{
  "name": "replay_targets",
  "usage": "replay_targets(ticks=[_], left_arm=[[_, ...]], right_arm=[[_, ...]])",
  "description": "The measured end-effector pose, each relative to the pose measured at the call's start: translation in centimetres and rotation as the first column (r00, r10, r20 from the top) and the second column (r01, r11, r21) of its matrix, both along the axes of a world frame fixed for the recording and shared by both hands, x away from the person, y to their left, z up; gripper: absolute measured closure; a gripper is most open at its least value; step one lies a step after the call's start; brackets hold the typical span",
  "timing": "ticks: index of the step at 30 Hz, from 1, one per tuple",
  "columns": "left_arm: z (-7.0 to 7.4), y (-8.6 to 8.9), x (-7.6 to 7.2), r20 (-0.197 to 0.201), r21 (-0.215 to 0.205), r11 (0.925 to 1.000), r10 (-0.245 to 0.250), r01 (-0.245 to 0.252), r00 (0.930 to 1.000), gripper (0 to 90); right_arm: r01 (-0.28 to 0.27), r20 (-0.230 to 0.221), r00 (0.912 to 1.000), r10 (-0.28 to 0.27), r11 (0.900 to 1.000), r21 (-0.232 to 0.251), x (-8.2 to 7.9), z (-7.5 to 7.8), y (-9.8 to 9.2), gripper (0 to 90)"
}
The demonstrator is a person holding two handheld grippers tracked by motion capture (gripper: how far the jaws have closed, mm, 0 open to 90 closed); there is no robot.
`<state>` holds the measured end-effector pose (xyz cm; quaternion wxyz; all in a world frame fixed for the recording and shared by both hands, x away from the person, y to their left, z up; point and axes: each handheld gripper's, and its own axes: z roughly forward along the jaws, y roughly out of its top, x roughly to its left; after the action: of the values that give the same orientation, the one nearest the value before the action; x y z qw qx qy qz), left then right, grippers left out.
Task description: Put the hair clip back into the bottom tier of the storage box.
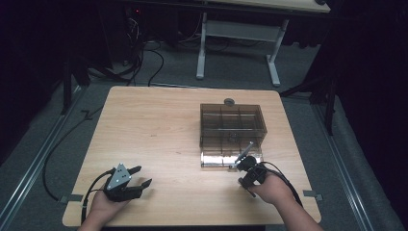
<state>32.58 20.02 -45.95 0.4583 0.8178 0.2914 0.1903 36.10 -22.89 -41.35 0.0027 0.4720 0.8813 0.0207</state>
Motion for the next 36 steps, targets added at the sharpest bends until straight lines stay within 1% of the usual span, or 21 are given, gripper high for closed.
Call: replay_targets(ticks=[2, 9, 17, 20, 21, 24, 31, 32, 33, 34, 35, 36], left_arm=[[0.0, 0.0, 0.0, 0.0, -0.001, 1.0, 0.0, 0.0, 1.0, 36.1], [0.0, 0.0, 0.0, 0.001, -0.006, 1.0, 0.002, -0.002, 1.0, 36.1], [0.0, 0.0, 0.0, 0.0, -0.007, 1.0, 0.0, 0.0, 1.0, 36.1], [0.0, 0.0, 0.0, 0.001, -0.006, 1.0, 0.001, -0.001, 1.0, 36.1], [0.0, 0.0, 0.0, -0.001, -0.005, 1.0, -0.001, 0.001, 1.0, 36.1], [0.0, 0.0, 0.0, 0.0, -0.005, 1.0, 0.0, 0.0, 1.0, 36.1], [0.0, 0.0, -0.1, 0.001, -0.002, 1.0, -0.001, 0.001, 1.0, 36.1], [0.0, 0.0, -0.1, 0.0, -0.002, 1.0, 0.001, -0.001, 1.0, 36.1], [0.0, 0.0, -0.1, 0.0, -0.002, 1.0, 0.0, 0.0, 1.0, 36.1], [0.0, 0.0, -0.1, 0.001, -0.002, 1.0, 0.001, -0.001, 1.0, 36.1], [0.0, 0.0, -0.1, 0.004, -0.003, 1.0, 0.002, -0.002, 1.0, 36.1], [0.0, 0.0, -0.1, 0.003, -0.004, 1.0, 0.001, -0.001, 1.0, 36.1]], right_arm=[[0.001, -0.006, 1.0, -0.001, 1.0, 0.011, 0.0, 0.1, 0.0, 79.9], [-0.002, 0.001, 1.0, 0.002, 1.0, 0.01, 0.1, 0.4, 0.0, 79.9], [-0.018, 0.001, 0.9998, 0.018, 1.0, 0.021, 0.0, 0.6, 0.0, 79.9], [-0.014, -0.002, 0.9999, 0.014, 1.0, 0.017, 0.0, 0.8, 0.2, 79.9], [-0.025, 0.004, 0.9997, 0.025, 1.0, 0.019, 0.1, 0.9, 0.1, 79.9], [-0.034, 0.001, 0.9994, 0.034, 0.999, 0.02, 0.2, 1.2, 0.1, 79.8], [-0.023, 0.013, 0.9997, 0.023, 0.999, 0.025, 0.3, 1.9, 0.1, 79.9], [-0.035, 0.02, 0.9992, 0.035, 0.999, 0.027, 0.3, 2.0, 0.0, 79.9], [-0.069, 0.035, 0.9971, 0.068, 0.997, 0.028, 0.5, 2.0, -0.1, 79.9], [-0.033, 0.022, 0.9992, 0.033, 0.999, 0.027, 0.4, 2.1, 0.1, 79.9], [-0.057, 0.03, 0.998, 0.056, 0.998, 0.027, 0.5, 2.2, 0.0, 79.9], [-0.016, 0.016, 0.9997, 0.016, 1.0, 0.024, 0.3, 2.3, 0.2, 79.9]])
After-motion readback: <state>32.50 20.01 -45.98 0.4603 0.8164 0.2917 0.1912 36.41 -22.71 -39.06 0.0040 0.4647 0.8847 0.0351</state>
